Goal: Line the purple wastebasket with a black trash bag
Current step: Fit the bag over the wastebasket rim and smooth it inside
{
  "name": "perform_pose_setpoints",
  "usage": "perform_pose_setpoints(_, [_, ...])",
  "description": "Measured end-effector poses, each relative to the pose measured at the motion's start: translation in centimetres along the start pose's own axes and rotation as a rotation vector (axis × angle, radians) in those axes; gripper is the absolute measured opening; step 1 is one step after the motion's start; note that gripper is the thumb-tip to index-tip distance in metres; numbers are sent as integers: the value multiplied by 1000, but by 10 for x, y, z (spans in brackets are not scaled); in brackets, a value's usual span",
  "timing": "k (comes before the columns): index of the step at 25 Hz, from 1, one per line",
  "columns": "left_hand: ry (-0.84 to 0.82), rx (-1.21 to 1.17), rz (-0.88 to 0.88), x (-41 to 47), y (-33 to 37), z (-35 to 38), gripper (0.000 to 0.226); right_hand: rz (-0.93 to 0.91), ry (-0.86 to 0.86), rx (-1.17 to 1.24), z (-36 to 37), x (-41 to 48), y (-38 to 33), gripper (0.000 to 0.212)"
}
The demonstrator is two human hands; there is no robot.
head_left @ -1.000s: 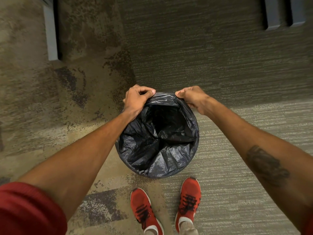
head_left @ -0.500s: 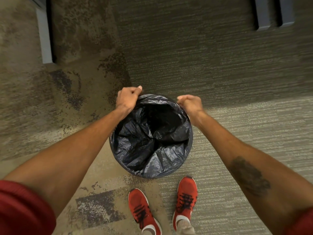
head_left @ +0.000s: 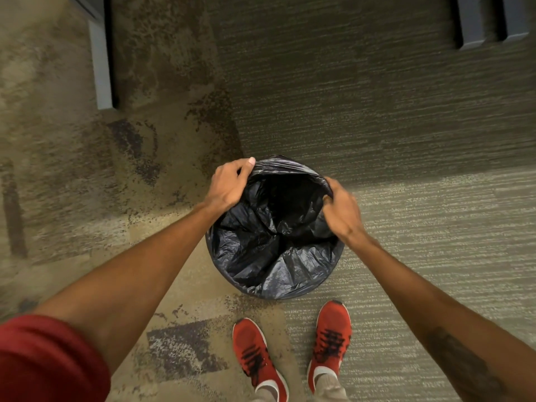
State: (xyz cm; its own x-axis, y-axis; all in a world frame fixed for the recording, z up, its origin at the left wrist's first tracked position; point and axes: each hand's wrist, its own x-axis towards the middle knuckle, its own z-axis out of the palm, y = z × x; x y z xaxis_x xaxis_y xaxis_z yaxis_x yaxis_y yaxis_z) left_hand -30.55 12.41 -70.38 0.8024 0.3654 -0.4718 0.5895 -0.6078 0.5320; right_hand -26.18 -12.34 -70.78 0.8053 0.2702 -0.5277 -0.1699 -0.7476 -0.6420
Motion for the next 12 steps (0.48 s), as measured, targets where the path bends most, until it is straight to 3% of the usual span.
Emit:
perform_pose_setpoints(2, [-35,-86,-68,5,1,-10,46,-74,-9,-95,-2,4,-10,62])
perform_pose_setpoints(7, [384,-125,-173,-47,-22,-15,30,-476,-61,-272,15,38,-61,47])
perform_pose_setpoints(12, [305,-76,-39,-71,-42,-13,34,-540,-143,-470,20,60,-76,44])
